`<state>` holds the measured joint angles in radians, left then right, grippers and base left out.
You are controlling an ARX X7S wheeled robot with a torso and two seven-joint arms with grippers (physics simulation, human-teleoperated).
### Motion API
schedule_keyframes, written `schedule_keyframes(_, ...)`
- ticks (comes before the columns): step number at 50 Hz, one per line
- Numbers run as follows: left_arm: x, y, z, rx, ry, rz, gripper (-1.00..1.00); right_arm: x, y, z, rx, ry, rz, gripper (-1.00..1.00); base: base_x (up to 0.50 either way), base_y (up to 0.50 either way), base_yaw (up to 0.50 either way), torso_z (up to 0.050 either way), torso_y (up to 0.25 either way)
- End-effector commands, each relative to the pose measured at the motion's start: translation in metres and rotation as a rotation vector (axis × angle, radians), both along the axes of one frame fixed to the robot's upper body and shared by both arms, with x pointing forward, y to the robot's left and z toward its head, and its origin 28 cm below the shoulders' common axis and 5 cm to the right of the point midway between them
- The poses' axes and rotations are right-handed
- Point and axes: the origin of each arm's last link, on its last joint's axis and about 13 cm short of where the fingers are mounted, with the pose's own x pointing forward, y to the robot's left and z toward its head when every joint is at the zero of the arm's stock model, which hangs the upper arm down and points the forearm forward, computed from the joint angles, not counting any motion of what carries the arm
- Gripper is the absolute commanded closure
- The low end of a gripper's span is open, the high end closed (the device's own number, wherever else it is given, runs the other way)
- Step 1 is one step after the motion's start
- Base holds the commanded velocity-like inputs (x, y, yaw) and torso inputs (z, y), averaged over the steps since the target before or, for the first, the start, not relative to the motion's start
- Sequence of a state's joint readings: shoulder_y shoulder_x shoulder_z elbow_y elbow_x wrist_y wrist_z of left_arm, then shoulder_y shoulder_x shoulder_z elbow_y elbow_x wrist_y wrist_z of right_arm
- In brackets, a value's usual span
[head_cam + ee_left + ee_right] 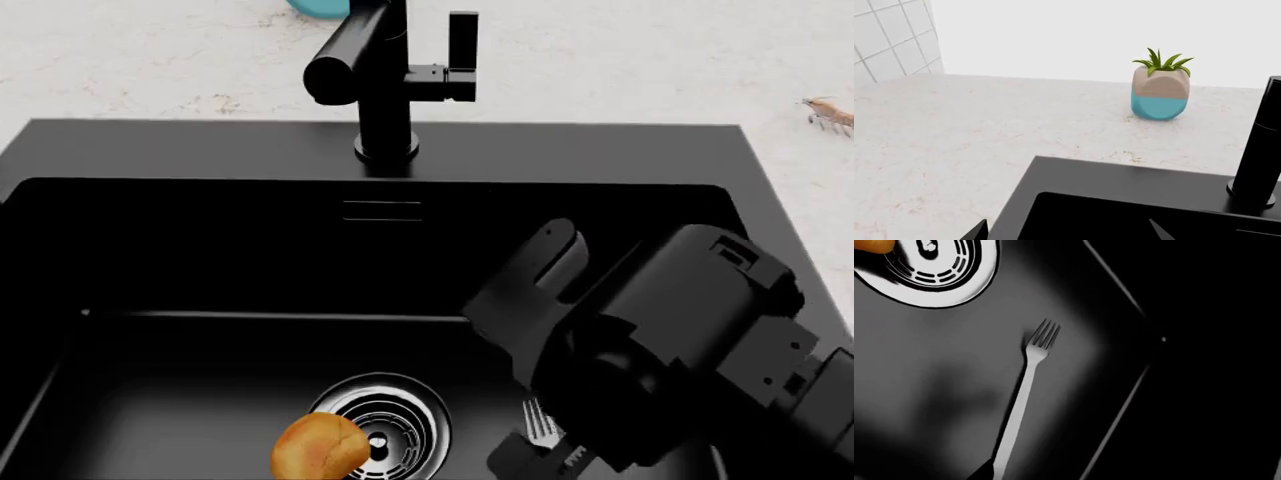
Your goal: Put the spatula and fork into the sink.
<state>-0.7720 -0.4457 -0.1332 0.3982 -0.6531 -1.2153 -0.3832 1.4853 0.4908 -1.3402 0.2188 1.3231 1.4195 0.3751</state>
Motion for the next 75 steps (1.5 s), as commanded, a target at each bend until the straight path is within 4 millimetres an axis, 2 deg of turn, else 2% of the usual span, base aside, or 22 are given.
schedule_keyframes(1, 0.003, 0.000, 0.004, -0.013, -0.007, 0.005, -1.00, -0.001, -0.001, 0.036, 0.080, -0.084, 0.003, -1.00, 0.00, 0.00, 0.00, 0.000, 0.000)
schedule_keyframes(10, 0.002, 0.000, 0.004, -0.009, -0.008, 0.004, -1.00, -0.017, -0.016, 0.089, 0.204, -0.249, -0.035, -1.00, 0.00, 0.00, 0.00, 0.000, 0.000)
schedule_keyframes(17, 0.001, 0.000, 0.006, -0.006, -0.008, 0.006, -1.00, -0.034, -0.027, 0.120, 0.328, -0.382, -0.053, -1.00, 0.00, 0.00, 0.00, 0.000, 0.000)
schedule_keyframes(24, 0.000, -0.001, 0.010, 0.000, -0.013, 0.005, -1.00, -0.073, -0.034, 0.178, 0.495, -0.642, -0.030, -1.00, 0.00, 0.00, 0.00, 0.000, 0.000)
schedule_keyframes(29, -0.001, -0.001, 0.010, 0.001, -0.013, 0.008, -1.00, -0.095, -0.037, 0.192, 0.508, -0.757, -0.056, -1.00, 0.00, 0.00, 0.00, 0.000, 0.000)
schedule_keyframes(31, -0.002, -0.001, 0.011, 0.004, -0.015, 0.007, -1.00, -0.108, -0.040, 0.196, 0.541, -0.855, -0.069, -1.00, 0.00, 0.00, 0.00, 0.000, 0.000)
schedule_keyframes(33, -0.002, -0.001, 0.011, 0.003, -0.017, 0.007, -1.00, -0.117, -0.039, 0.193, 0.563, -0.944, -0.084, -1.00, 0.00, 0.00, 0.00, 0.000, 0.000)
schedule_keyframes(40, -0.002, -0.002, 0.012, 0.005, -0.018, 0.006, -1.00, -0.133, -0.039, 0.153, 0.572, -1.265, -0.143, -1.00, 0.00, 0.00, 0.00, 0.000, 0.000)
schedule_keyframes(47, -0.004, -0.001, 0.011, 0.006, -0.019, 0.008, -1.00, -0.162, -0.033, 0.122, 0.676, -1.353, -0.098, -1.00, 0.00, 0.00, 0.00, 0.000, 0.000)
schedule_keyframes(48, -0.003, -0.002, 0.012, 0.006, -0.021, 0.007, -1.00, -0.164, -0.032, 0.117, 0.636, -1.364, -0.087, -1.00, 0.00, 0.00, 0.00, 0.000, 0.000)
schedule_keyframes(55, -0.005, -0.001, 0.012, 0.015, -0.028, 0.009, -1.00, -0.174, -0.026, 0.091, 0.644, -1.338, -0.051, -1.00, 0.00, 0.00, 0.00, 0.000, 0.000)
schedule_keyframes(58, -0.006, -0.003, 0.014, 0.034, -0.034, -0.001, -1.00, -0.170, -0.022, 0.086, 0.773, -1.225, -0.083, -1.00, 0.00, 0.00, 0.00, 0.000, 0.000)
schedule_keyframes(63, -0.009, -0.003, 0.013, 0.046, -0.041, -0.001, -1.00, -0.168, -0.023, 0.075, 0.725, -1.202, -0.101, -1.00, 0.00, 0.00, 0.00, 0.000, 0.000)
schedule_keyframes(69, -0.010, -0.006, 0.017, 0.067, -0.050, -0.013, -1.00, -0.167, -0.027, 0.072, 0.722, -1.206, -0.122, -1.00, 0.00, 0.00, 0.00, 0.000, 0.000)
schedule_keyframes(75, -0.028, -0.013, 0.021, 0.078, -0.073, -0.047, -1.00, -0.165, -0.029, 0.071, 0.728, -1.219, -0.119, -1.00, 0.00, 0.00, 0.00, 0.000, 0.000)
